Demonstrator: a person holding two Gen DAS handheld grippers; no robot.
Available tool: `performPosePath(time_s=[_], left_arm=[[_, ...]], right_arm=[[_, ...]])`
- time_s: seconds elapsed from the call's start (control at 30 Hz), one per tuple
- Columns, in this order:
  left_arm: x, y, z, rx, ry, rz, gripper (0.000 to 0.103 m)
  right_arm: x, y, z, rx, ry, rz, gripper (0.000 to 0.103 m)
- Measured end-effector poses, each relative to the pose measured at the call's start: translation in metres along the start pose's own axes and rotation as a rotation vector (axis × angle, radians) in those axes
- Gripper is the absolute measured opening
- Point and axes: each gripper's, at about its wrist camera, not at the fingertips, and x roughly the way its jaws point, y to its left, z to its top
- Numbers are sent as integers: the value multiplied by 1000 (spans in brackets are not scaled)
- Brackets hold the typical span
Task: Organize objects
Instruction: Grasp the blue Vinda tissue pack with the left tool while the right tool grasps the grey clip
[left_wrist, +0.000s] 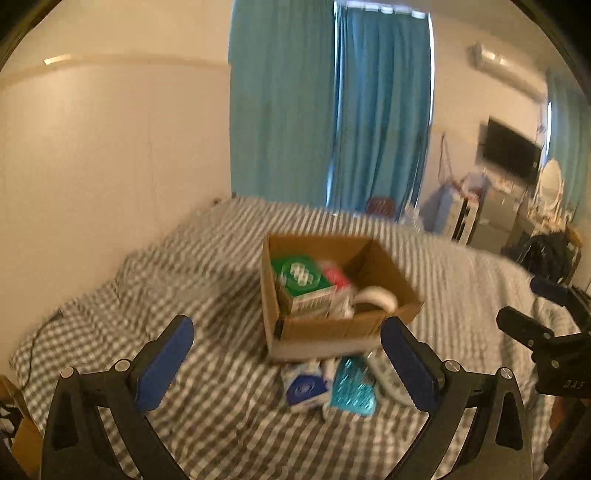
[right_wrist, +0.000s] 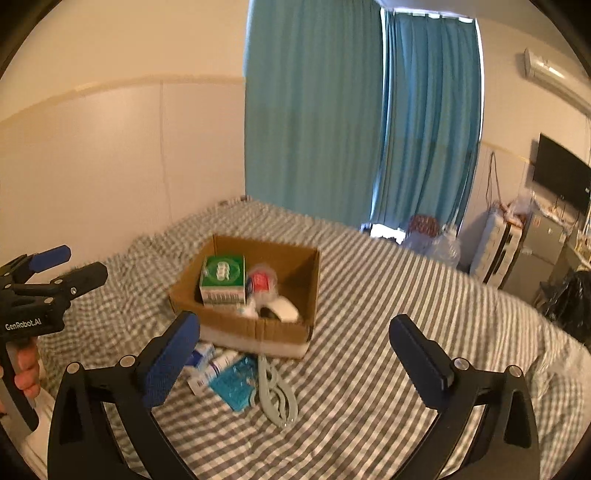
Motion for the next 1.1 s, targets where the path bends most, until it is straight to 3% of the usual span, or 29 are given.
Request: performPosePath(time_s=[0.4, 0.7, 0.87, 0.97, 1.0, 1.1], left_arm=[[120, -17, -66, 86, 250, 24, 103], [164, -25, -79, 112, 300, -3, 103], [171, -22, -85, 88, 337, -86, 71], [164, -22, -86, 99, 339, -110, 55], [161, -23, -86, 111, 342, -117, 55], [149, -25, -85, 137, 340, -134, 51]], right_arm=[[130, 1, -89, 21, 257, 32, 102], [188, 4, -119, 18, 392, 78, 84], [201, 10, -131, 24, 443, 109, 72], [199, 15, -135, 18, 446, 118, 60], [197, 16, -135, 12, 445, 107, 55], [191, 16, -137, 25, 455, 115, 54]])
